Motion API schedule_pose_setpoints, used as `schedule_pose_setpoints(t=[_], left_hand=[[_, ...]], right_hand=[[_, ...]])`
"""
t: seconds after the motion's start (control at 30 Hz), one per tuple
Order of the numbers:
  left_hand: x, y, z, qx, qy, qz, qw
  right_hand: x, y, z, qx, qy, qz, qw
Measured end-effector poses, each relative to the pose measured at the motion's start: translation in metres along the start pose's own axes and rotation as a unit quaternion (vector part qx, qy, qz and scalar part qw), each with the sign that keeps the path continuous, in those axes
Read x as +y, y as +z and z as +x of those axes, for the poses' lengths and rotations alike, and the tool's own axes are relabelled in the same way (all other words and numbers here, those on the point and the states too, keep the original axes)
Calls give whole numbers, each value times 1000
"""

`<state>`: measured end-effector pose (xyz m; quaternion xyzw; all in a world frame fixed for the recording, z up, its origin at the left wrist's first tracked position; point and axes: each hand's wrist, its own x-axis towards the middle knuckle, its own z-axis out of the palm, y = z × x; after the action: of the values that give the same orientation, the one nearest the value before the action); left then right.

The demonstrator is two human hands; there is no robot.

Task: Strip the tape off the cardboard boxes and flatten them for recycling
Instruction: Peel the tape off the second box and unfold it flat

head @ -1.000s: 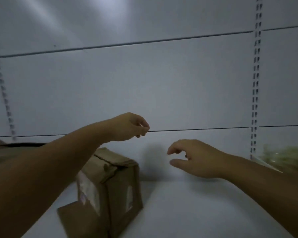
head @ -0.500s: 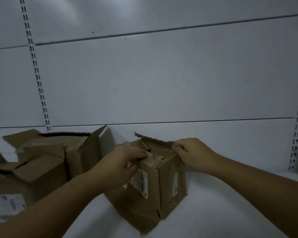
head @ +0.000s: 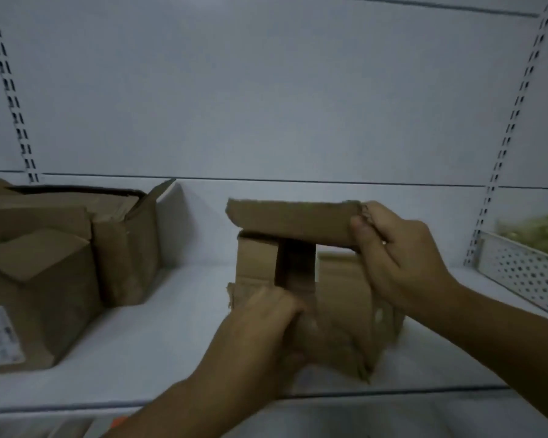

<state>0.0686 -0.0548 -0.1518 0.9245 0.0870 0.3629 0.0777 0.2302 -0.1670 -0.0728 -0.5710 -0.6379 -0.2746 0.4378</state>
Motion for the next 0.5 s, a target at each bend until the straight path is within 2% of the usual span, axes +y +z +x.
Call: schedule_pose_setpoints(t=[0.03,0.07,0.1,0.13,0.17,0.2,0.23,0.27,0.3,0.33,0.4,0.5], left_hand=[[-1,1,-16,-8,15,43,999],[6,10,-18,-52,-13,37,998],[8,20,-19,-93,-84,-1,992],[-4,20,-26,-126,-134,38,982],[-6,14,-32,-200,-227,61,951],[-6,11,-34,-152,-293,39,943],[-21,28,-32,-84,-241,-3,967],[-27,30,-25,-126,-212,-183,952],[-24,16,-25,-169,-196,-341,904],[-25,10,-22,-175,-198,-441,857],[-25,11,-17,-154,-217,-551,791],[-23,-2,-20,-188,-191,-643,717]], right_hand=[[-2,7,-15,-10,29,22,999],[-4,14,-25,-18,57,36,998],[-6,20,-32,-19,80,46,996],[-8,25,-35,-16,100,57,993],[-9,29,-35,-11,115,70,991],[-11,31,-33,-8,128,83,988],[-12,34,-31,-10,138,98,985],[-12,36,-28,-17,146,117,982],[-11,38,-26,-26,152,135,979],[-10,40,-23,-34,156,150,976],[-6,46,-18,-38,166,163,972],[2,51,-14,-40,169,161,972]])
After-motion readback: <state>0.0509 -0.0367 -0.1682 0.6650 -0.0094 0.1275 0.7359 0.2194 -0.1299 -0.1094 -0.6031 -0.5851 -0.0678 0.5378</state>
